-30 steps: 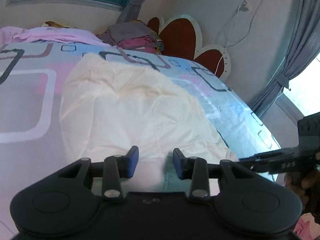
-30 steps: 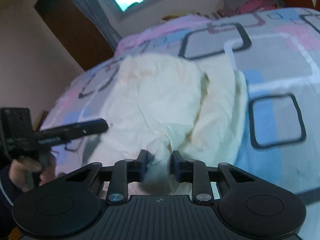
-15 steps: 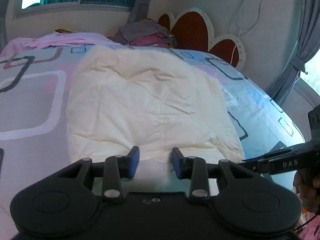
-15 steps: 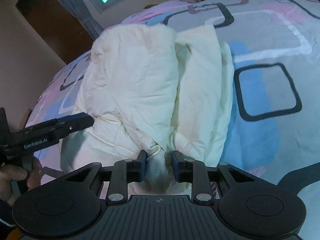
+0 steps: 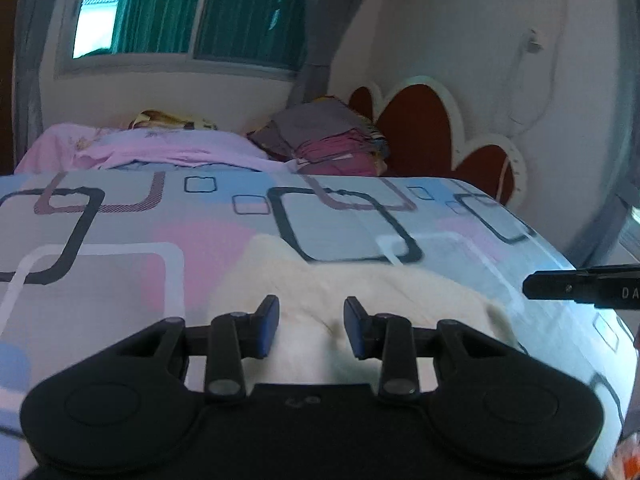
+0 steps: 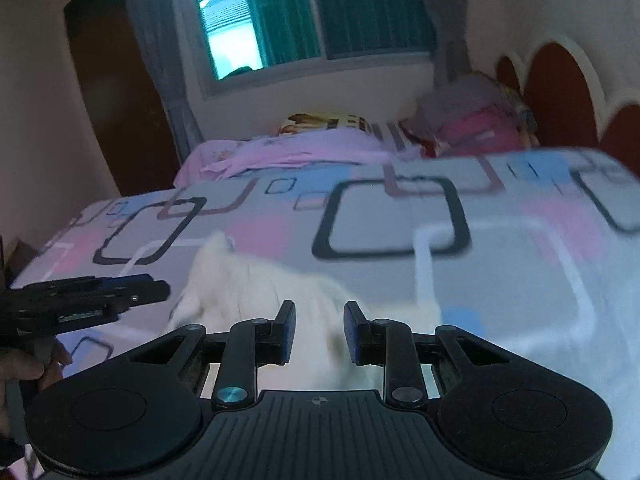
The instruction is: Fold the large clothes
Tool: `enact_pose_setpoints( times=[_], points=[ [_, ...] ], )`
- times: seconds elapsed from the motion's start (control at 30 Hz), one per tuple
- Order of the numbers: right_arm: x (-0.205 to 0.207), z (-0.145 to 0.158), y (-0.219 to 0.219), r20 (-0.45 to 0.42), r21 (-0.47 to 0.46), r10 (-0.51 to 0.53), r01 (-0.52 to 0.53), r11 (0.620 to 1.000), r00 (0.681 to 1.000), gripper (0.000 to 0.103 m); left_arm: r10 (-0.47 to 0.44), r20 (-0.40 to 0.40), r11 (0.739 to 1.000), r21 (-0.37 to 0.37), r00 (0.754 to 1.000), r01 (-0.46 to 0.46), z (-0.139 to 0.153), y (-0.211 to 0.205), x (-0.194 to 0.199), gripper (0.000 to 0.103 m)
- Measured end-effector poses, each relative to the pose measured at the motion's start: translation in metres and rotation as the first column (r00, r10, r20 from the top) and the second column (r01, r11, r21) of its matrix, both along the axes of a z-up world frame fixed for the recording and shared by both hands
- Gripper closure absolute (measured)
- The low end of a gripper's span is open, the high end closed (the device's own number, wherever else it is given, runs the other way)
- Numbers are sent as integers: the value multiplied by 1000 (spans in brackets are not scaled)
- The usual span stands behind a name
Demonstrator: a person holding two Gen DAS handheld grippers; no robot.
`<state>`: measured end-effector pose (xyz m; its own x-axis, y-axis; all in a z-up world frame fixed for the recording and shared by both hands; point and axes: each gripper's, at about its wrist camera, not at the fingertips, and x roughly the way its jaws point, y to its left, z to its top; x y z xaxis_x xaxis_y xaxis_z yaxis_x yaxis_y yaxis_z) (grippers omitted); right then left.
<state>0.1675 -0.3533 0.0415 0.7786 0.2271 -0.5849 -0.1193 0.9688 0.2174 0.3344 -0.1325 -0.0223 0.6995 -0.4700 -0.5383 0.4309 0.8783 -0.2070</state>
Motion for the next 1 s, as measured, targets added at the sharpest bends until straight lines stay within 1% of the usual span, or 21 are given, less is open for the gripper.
enact_pose_setpoints(
  times=[0.1,0.17,0.2,0.23,0.3,0.37,0.43,0.53,0.63,0.83,1.0],
  points=[
    [35,-12,19,-32,-16,37,-38,999,999,77,-24,-44,1000,-9,999,24,-8,-7,20,69],
    [47,-23,32,-39,-39,82,-84,996,996,77,-47,-53,999,-16,998,46,-12,-16,27,69],
    [52,-31,34,-42,-60,89,-91,994,995,77,-62,-61,998,-14,996,61,-16,-24,31,69],
    [56,-40,37,-56,-88,80,-85,992,995,77,-73,-70,997,-6,995,73,-20,-31,33,69],
    [57,-62,34,-90,-108,56,-66,992,994,77,-87,-96,996,7,992,88,-31,-41,40,69],
    [56,-79,26,-115,-99,27,-38,994,993,77,-98,-117,995,3,988,99,-42,-48,46,69],
    [55,-93,17,-129,-71,5,-14,997,992,77,-111,-133,993,25,985,115,-51,-55,49,69],
    [55,-102,11,-139,-53,-8,1,999,990,77,-120,-144,988,77,982,132,-59,-65,51,68],
    [57,-109,8,-150,-38,-11,5,999,989,77,-124,-156,985,101,980,140,-65,-70,54,68],
    [55,-123,8,-137,-24,-16,13,1000,990,77,-108,-136,975,179,985,132,-74,-82,51,67],
    [57,-131,6,-137,-7,-5,5,1000,991,77,-102,-144,972,196,984,129,-80,-86,53,67]
  ],
)
